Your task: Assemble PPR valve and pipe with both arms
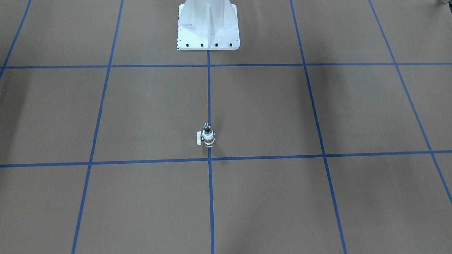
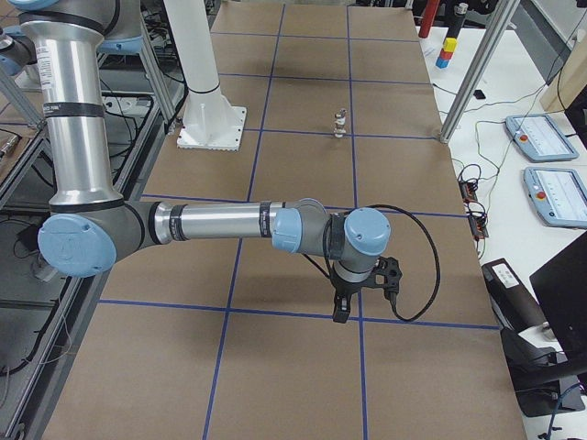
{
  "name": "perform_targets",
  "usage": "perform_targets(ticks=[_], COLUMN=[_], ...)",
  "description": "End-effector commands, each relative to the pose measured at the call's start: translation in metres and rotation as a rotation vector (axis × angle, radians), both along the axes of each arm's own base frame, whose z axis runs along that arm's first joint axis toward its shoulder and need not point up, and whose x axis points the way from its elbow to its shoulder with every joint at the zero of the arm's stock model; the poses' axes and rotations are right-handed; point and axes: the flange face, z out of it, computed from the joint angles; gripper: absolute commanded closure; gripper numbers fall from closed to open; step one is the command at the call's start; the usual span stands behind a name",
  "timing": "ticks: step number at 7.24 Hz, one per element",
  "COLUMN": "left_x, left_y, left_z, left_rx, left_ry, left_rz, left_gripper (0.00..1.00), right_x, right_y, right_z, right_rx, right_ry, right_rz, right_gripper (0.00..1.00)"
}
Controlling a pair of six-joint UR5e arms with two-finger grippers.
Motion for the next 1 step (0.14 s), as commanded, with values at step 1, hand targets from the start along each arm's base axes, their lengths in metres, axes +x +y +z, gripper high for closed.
perform_targets(ticks=[1], left_x=[0.0], left_y=[-0.0001], left_z=[-0.0012], left_rx=[0.003], left_ry=[0.0], left_rz=[0.0], left_gripper=[0.0], right_x=[0.0003], right_y=[-0.0013], right_z=[-0.0011], right_rx=[0.003], right_ry=[0.003], right_rz=[0.0], right_gripper=[0.0])
